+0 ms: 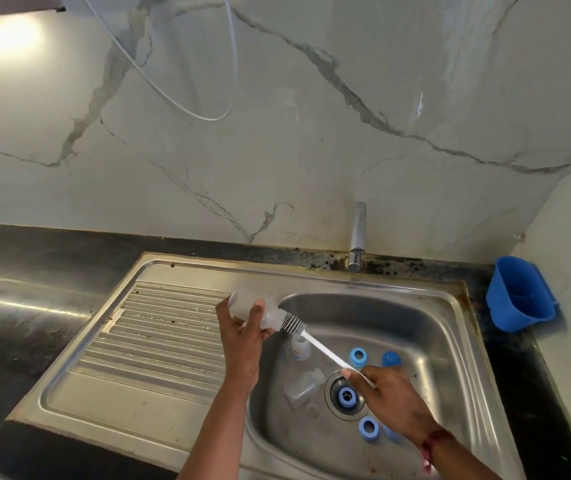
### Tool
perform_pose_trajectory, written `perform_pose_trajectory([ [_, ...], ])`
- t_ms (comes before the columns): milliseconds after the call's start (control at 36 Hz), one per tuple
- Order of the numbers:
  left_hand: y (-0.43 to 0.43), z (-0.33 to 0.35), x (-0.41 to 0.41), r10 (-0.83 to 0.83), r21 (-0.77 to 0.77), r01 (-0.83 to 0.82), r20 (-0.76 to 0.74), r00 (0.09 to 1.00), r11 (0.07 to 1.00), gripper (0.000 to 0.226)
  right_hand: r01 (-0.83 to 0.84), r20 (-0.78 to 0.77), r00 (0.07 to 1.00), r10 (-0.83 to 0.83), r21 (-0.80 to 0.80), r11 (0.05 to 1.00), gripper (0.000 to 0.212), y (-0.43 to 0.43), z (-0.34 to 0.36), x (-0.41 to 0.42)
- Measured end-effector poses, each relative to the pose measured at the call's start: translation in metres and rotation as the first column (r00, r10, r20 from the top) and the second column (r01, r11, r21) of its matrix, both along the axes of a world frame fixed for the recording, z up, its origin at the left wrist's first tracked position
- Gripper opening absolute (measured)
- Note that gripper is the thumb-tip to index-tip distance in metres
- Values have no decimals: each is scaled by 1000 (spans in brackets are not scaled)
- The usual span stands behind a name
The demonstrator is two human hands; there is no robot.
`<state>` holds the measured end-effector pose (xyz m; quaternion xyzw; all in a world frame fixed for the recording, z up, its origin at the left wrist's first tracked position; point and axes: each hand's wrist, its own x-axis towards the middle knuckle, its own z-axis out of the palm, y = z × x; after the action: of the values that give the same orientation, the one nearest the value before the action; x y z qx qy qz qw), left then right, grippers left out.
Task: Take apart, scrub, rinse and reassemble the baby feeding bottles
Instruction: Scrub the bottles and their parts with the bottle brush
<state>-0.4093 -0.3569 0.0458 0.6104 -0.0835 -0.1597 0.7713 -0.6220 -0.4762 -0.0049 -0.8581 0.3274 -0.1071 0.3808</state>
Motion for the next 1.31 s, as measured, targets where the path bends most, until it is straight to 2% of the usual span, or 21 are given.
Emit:
perform_pose_trajectory([
  [83,2,2,2,11,-40,-12,-19,1000,999,40,-22,-18,1000,22,-3,1000,58,2,-7,1],
  [167,3,5,6,11,-63,-12,-20,1000,998,39,-61,-12,998,61,-31,998,45,5,-7,0],
  [306,3,7,5,2,-62,-3,-24,1000,998,44,-51,38,998,51,-13,999,40,5,2,-1],
  [417,1,8,1,-3,-63,2,-21,1000,998,46,19,81,997,-21,28,999,56,5,-2,0],
  [583,-1,7,-2,-10,-106,-1,-106,994,994,40,3,80,997,-9,77,997,56,14,-14,2],
  [722,3,-3,-1,-19,-60,11,-143,989,998,51,17,46,999,-23,122,992,58,7,-13,-9],
  [778,4,-5,1,-14,-53,5,-168,986,999,55,80,66,994,-91,161,984,59,3,-14,-14],
  [861,5,-7,3,7,-48,-19,-238,971,999,64,150,69,984,-162,163,975,75,2,-16,-20],
  [889,4,-9,2,10,-53,-25,-266,964,998,67,155,69,983,-168,157,975,74,5,-12,-21],
  [972,-1,-9,-6,3,-79,-31,-323,947,996,53,107,50,992,-112,96,990,58,17,4,-19],
  [1028,-4,-10,-10,19,-87,-52,-346,938,995,40,44,-4,999,-44,-1,999,49,25,13,-15],
  [1111,-4,-17,-13,38,-13,-44,-299,953,999,37,85,-75,993,-86,-11,996,52,30,14,-10],
  [1139,-4,-20,-12,42,28,-36,-253,967,999,37,121,-79,990,-121,2,993,58,28,10,-8],
  [1222,-3,-24,-11,17,108,-2,-142,990,994,37,159,-64,986,-157,28,987,55,21,2,-3],
  [1306,0,-26,-5,13,165,-1,-77,997,986,45,162,-75,984,-163,-15,987,59,17,-1,4],
])
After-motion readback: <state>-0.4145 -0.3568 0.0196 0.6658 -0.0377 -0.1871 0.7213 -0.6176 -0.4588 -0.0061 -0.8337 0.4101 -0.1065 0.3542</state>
